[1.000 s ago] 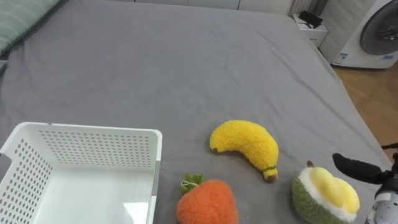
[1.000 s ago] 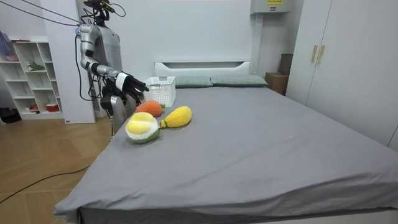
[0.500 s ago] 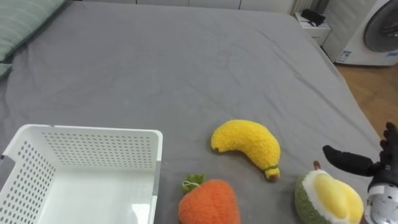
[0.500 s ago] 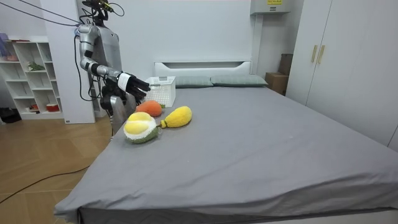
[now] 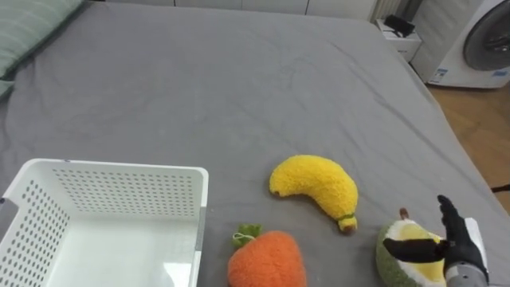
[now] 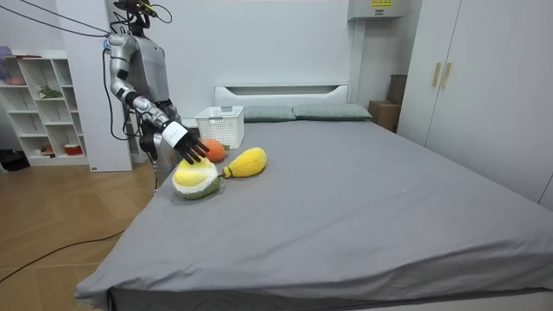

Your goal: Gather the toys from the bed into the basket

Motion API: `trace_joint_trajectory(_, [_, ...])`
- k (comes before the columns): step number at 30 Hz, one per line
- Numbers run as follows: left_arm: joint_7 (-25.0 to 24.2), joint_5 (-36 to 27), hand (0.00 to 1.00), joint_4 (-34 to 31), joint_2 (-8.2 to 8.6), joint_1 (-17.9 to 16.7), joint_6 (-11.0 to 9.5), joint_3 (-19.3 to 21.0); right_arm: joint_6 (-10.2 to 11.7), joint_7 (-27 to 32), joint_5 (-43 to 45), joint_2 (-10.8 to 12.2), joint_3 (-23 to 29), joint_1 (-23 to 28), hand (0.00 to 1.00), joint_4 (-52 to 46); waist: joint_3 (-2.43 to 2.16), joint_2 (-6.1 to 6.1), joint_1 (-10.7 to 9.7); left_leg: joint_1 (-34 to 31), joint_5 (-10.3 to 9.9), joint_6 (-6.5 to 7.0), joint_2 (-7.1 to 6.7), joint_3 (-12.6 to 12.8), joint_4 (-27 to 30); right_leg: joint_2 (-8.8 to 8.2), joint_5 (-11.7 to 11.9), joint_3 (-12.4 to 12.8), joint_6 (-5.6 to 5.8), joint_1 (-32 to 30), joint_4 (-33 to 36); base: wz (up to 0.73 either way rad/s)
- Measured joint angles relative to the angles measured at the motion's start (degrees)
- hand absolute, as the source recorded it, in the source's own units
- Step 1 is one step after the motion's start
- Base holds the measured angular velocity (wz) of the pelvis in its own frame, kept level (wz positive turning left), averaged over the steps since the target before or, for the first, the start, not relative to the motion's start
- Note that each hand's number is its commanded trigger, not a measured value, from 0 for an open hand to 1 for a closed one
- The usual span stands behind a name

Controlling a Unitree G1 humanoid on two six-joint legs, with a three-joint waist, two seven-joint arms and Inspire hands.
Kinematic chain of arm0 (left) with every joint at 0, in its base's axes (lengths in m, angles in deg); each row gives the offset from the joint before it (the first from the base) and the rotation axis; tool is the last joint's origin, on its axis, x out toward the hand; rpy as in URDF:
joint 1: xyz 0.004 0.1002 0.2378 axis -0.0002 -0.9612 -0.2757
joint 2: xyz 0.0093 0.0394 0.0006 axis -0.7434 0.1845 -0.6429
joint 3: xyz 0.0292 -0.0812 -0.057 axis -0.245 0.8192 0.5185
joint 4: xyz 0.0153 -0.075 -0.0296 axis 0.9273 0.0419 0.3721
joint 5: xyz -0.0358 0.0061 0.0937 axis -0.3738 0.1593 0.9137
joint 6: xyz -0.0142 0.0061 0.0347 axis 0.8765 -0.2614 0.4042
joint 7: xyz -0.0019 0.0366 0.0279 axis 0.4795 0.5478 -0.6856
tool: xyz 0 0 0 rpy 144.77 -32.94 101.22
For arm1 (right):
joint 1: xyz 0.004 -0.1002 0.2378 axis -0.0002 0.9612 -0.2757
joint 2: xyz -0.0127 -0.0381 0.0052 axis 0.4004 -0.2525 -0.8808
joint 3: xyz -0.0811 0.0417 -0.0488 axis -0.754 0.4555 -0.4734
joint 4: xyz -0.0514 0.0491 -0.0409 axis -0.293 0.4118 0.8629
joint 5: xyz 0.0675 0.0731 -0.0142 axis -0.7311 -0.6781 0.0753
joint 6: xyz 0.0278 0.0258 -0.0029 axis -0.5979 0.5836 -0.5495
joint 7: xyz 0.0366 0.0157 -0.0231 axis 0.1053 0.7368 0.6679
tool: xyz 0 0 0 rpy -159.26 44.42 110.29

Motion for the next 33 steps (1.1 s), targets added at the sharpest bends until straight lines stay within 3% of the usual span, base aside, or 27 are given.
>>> trace_joint_trajectory(15, [-0.95, 0.70, 0.00, -1.08, -0.13, -0.75, 2.22, 0.02, -1.34, -8.12, 5.09, -0.01, -0.33, 0.53, 0.00, 5.32, 0.01, -0.35, 1.06, -0.37, -0.01, 0.00, -0.04, -1.01, 0.91, -0.18, 0.01, -1.07, -0.02, 0.29, -0.20, 0.02])
trace_joint_trajectory(16, [-1.20, 0.71, 0.00, -1.49, -0.18, -0.78, 2.23, 0.02, -1.34, -8.35, 5.31, -0.01, -0.33, 0.53, 0.36, 5.37, -0.02, -0.39, 1.14, -0.42, -0.01, 0.00, -0.04, -1.09, 0.98, -0.21, 0.01, -1.19, -0.02, 0.26, -0.20, 0.05])
trace_joint_trajectory(17, [-1.21, 0.71, 0.00, -1.69, -0.19, -0.79, 2.24, 0.01, -1.34, -8.48, 5.34, 0.00, -0.33, 0.53, 0.84, 5.50, -0.05, -0.44, 1.16, -0.42, -0.01, 0.00, -0.04, -1.13, 1.00, -0.22, 0.01, -1.28, -0.02, 0.26, -0.22, 0.05])
trace_joint_trajectory(19, [-1.21, 0.71, 0.00, -2.48, -0.18, -0.84, 2.26, 0.00, -1.36, -8.94, 5.38, 0.00, -0.32, 0.46, 1.00, 6.47, -0.16, -0.59, 1.24, -0.42, -0.01, 0.00, -0.05, -1.35, 1.09, -0.24, 0.00, -1.50, -0.03, 0.30, -0.26, 0.05])
trace_joint_trajectory(33, [-1.22, 0.71, 0.00, -3.26, -0.18, -1.05, 2.58, 0.00, -1.52, -9.21, 7.90, -0.04, 0.32, 0.28, 1.00, 6.73, -0.27, -0.68, 1.30, -0.46, -0.01, 0.00, -0.04, -1.41, 1.13, -0.22, 0.01, -1.58, -0.04, 0.33, -0.24, 0.00])
